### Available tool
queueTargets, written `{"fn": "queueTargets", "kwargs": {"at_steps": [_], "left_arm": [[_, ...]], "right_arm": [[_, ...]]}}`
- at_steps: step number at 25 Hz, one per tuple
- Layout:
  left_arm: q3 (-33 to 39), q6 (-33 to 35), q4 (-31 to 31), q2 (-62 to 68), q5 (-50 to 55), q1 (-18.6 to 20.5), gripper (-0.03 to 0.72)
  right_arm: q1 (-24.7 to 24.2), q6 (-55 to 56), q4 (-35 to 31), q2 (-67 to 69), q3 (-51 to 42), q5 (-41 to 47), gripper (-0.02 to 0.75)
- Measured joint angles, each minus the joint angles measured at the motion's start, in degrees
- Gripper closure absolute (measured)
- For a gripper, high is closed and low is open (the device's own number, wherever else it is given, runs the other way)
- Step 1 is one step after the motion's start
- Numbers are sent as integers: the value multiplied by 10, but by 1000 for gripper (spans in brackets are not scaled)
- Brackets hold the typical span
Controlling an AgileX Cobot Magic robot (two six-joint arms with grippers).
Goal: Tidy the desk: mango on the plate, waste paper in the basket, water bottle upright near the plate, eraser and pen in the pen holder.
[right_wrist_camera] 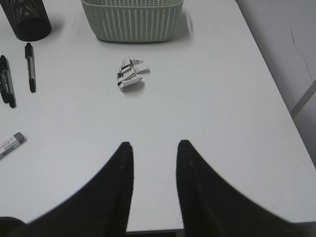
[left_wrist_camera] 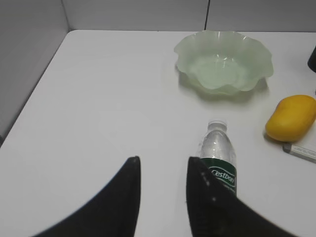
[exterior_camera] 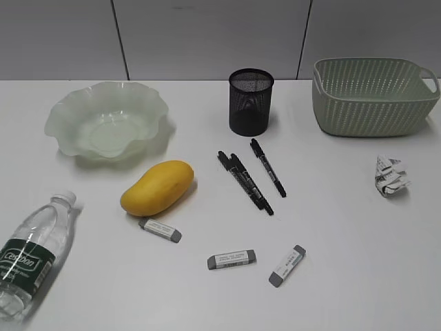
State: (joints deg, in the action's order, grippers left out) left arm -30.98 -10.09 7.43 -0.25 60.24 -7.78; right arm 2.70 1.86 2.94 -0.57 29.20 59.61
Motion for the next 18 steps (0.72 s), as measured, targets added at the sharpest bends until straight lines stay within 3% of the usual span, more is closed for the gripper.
{"fn": "queueTargets", "kwargs": {"at_steps": [3, 6, 10, 12, 15, 18], "left_arm": [[-16, 39, -74, 52, -74, 0, 449], [-24, 175, -192, 222, -176, 0, 418], [-64, 388, -362, 509, -242, -2, 253], [-100, 452, -416, 636, -245, -10, 167], [-171, 485, -437, 778, -249, -51, 114], [-227, 480, -414, 877, -282, -113, 106]], "right_arm": [[0, 0, 0, 0, 0, 0, 483], [0, 0, 0, 0, 0, 0, 483], [0, 0, 0, 0, 0, 0, 483], [0, 0, 0, 0, 0, 0, 483], [0, 0, -1, 0, 0, 0, 483], [0, 0, -1, 0, 0, 0, 483]]}}
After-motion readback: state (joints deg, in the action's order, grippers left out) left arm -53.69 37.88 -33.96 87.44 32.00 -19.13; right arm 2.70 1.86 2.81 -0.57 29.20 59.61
